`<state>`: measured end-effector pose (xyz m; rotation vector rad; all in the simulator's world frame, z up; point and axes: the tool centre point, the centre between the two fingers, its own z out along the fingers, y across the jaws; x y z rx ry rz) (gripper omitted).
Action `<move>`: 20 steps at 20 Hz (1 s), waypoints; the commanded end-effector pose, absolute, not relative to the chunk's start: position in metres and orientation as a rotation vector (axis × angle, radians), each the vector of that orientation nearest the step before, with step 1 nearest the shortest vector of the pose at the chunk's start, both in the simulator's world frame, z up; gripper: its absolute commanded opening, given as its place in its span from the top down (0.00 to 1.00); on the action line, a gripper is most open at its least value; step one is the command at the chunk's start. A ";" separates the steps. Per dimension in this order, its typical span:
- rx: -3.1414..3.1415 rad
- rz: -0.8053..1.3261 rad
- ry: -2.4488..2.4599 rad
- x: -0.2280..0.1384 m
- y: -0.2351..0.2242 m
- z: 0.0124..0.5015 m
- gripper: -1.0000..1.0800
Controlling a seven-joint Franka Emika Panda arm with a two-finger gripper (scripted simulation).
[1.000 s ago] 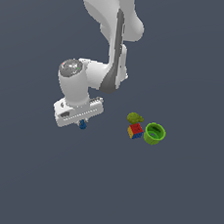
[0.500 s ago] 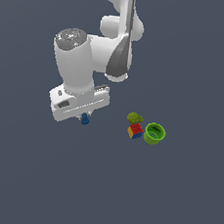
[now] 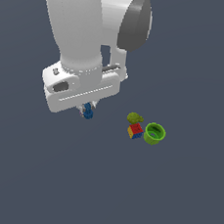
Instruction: Pick up a designated object from a clutter of objects.
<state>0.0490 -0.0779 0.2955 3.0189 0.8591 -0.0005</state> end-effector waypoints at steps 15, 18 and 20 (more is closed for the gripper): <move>3.021 0.000 0.861 0.095 -0.044 0.414 1.00; 3.021 0.000 0.862 0.100 -0.040 0.426 1.00; 3.021 0.000 0.862 0.103 -0.038 0.433 1.00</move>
